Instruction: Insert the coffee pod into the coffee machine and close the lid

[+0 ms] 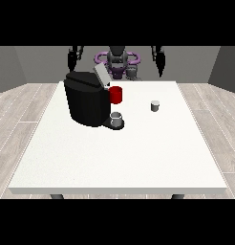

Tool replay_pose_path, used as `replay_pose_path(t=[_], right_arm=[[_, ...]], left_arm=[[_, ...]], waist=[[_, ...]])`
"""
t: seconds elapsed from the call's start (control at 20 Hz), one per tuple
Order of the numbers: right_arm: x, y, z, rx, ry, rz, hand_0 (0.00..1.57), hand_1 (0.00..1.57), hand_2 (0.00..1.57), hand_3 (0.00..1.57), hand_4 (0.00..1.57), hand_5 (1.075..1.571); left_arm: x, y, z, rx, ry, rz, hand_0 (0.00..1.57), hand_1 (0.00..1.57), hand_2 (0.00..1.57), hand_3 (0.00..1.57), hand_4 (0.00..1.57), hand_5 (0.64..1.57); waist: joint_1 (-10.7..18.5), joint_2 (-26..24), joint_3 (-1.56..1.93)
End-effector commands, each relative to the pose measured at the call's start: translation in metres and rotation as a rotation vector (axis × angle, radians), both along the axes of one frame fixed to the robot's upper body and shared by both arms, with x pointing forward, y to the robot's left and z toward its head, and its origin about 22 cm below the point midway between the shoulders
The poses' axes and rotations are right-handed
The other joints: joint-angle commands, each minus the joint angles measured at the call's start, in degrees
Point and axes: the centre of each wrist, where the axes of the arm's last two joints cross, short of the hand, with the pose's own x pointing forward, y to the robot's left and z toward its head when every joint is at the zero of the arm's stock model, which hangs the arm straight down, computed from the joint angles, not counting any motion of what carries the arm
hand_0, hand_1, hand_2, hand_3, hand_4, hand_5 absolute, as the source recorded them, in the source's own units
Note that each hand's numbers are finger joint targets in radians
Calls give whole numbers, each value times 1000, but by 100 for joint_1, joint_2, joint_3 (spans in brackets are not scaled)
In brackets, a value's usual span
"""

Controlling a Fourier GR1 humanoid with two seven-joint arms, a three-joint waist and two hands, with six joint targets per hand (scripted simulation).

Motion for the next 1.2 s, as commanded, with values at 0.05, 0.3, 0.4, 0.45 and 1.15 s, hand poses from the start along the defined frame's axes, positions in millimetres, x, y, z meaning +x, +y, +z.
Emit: replay_pose_path(t=[0.05,0.3,0.4,0.45,1.15], right_arm=[[-14,0,-3,0,31,18,0,0,0,0,128,1571],[0,-14,-7,76,-83,-197,0,0,0,0,128,1571],[-8,12,-10,78,-104,-170,0,0,0,0,95,1571],[-5,5,-12,87,-97,-192,0,0,0,0,94,1571],[16,21,15,130,-180,-86,0,0,0,0,192,1571]], left_arm=[[7,23,-11,-27,-53,3,0,0,0,0,282,1571],[4,23,1,-79,-175,-98,0,0,0,0,282,1571],[3,39,-11,0,-173,-67,0,0,0,0,240,1571],[-2,34,-17,39,-166,-102,0,0,0,0,264,1571],[79,94,34,221,-13,-66,0,0,0,0,0,1571]], waist=[[-145,-113,23],[41,-79,26],[-100,-68,23],[7,-18,24],[-604,568,24]])
